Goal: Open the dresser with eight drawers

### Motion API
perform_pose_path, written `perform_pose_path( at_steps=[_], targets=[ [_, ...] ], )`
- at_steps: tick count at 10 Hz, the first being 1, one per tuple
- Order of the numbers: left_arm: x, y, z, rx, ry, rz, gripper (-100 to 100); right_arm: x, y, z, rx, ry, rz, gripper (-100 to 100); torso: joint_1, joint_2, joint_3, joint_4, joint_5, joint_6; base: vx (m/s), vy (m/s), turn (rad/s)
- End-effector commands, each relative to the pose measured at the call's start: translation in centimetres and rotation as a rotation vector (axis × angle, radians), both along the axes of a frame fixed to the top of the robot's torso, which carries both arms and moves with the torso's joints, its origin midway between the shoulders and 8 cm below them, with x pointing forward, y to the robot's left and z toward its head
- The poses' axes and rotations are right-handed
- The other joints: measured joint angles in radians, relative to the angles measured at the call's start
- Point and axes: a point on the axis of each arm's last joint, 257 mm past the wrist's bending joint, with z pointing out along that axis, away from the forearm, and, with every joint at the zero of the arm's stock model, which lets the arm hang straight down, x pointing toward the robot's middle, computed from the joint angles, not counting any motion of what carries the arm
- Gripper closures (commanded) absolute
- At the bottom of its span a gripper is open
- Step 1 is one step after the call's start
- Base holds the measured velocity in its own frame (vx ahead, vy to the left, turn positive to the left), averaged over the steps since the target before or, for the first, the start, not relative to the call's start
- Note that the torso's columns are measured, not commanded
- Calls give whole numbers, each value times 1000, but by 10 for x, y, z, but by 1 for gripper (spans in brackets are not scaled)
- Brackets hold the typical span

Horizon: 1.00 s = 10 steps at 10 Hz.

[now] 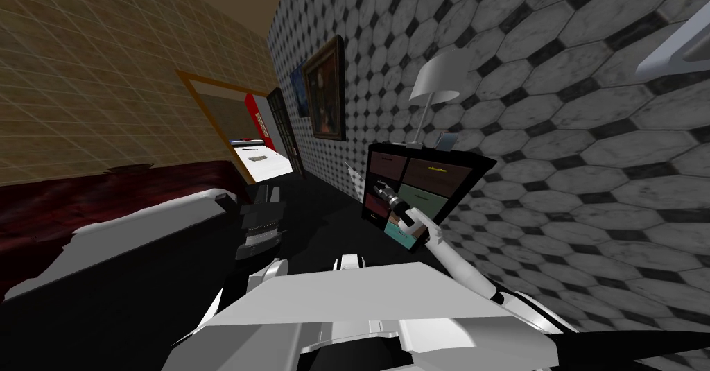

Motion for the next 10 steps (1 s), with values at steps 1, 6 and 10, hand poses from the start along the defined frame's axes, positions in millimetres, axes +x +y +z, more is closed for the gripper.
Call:
perform_pose_path(
  at_steps=[1, 6, 10],
  targets=[
    [0, 0, 0, 0, 0, 0, 0, 22, -29, -12, -197, 12, -60, -100, 1, 0, 0, 0, 0, 0, 57, 182, -16],
    [0, 0, 0, 0, 0, 0, 0, 49, -104, -24, -499, 50, -186, -100, -1, 1, 1, 0, 0, 0, 57, 134, -9],
    [0, 0, 0, 0, 0, 0, 0, 62, -161, -19, -691, 71, -280, -100, 1, 0, 0, 0, 0, 0, 50, 99, -8]
  ],
)
